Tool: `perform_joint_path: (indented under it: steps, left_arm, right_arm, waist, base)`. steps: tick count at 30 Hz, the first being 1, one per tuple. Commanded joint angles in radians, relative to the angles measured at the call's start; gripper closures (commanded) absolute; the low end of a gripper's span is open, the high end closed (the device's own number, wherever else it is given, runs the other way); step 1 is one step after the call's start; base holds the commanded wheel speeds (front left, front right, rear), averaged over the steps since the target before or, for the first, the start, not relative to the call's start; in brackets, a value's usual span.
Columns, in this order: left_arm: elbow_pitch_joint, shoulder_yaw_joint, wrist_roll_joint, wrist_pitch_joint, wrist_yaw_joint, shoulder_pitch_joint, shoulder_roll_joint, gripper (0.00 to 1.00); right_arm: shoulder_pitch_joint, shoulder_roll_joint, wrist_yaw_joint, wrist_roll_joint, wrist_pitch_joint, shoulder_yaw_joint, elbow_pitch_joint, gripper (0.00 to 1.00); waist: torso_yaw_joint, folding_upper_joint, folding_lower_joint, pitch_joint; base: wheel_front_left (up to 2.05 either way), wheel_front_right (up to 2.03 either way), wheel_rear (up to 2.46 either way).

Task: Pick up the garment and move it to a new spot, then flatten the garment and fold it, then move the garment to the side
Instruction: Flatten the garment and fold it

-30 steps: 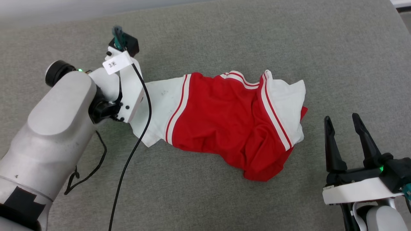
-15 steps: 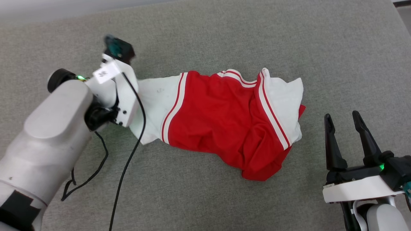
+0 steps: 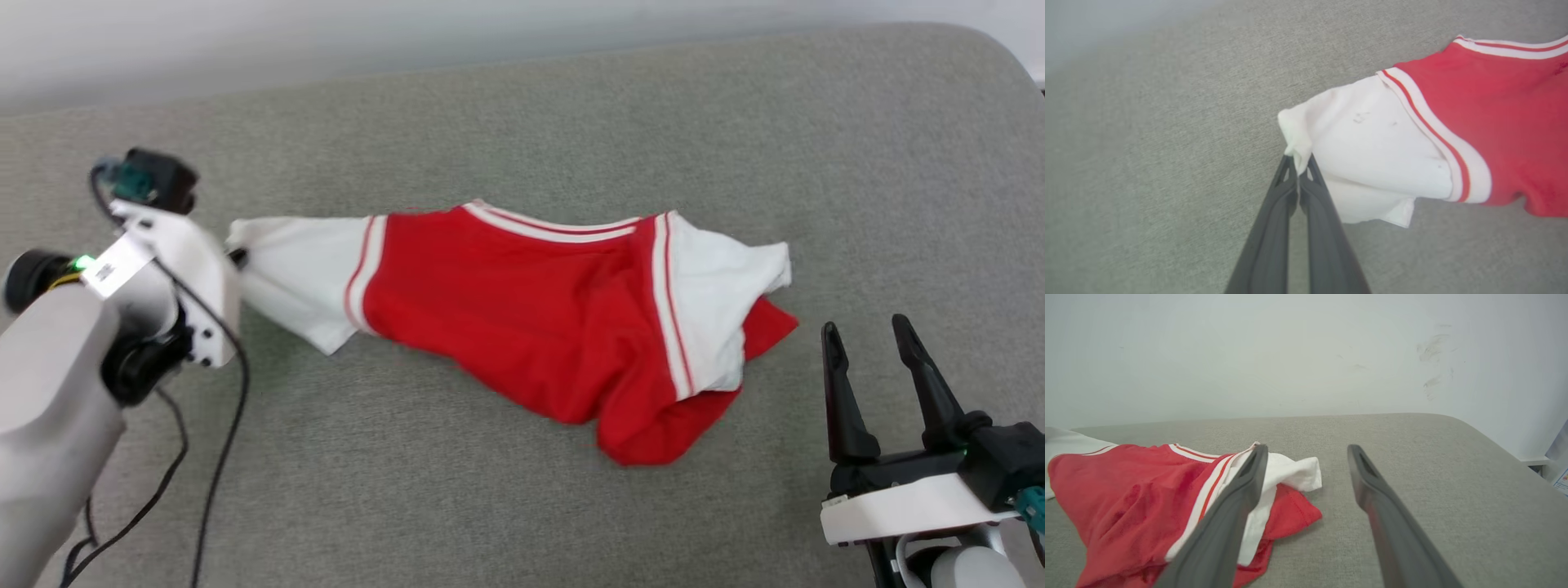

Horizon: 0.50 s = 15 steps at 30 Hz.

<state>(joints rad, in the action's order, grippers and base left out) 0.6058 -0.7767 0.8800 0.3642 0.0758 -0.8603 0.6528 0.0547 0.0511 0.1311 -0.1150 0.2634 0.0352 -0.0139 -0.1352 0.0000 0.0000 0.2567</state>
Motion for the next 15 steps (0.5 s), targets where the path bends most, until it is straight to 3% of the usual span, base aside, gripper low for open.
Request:
perform_joint_path:
  steps: [1,9,15]
  left_arm:
    - [-0.003,0.006,0.002,-0.008,-0.010,0.014,0.013,1.00]
    - [0.021,0.044,0.057,-0.045,-0.070,0.168,0.092,1.00]
    - [0.080,0.055,0.113,-0.034,-0.087,0.258,0.090,1.00]
  right_arm:
    - [-0.013,-0.002,-0.001,0.006,0.002,0.000,-0.001,0.00]
    - [-0.031,-0.001,-0.001,0.014,0.002,-0.001,0.000,0.00]
    - [-0.030,-0.002,-0.001,0.019,0.002,0.002,-0.005,0.00]
  waist:
    - [0.013,0.0000,0.0000,-0.013]
    - [0.030,0.0000,0.0000,-0.035]
    - [0.029,0.0000,0.0000,-0.034]
  base:
    - [0.00,0.00,0.00]
    - [0.00,0.00,0.00]
    - [0.00,0.00,0.00]
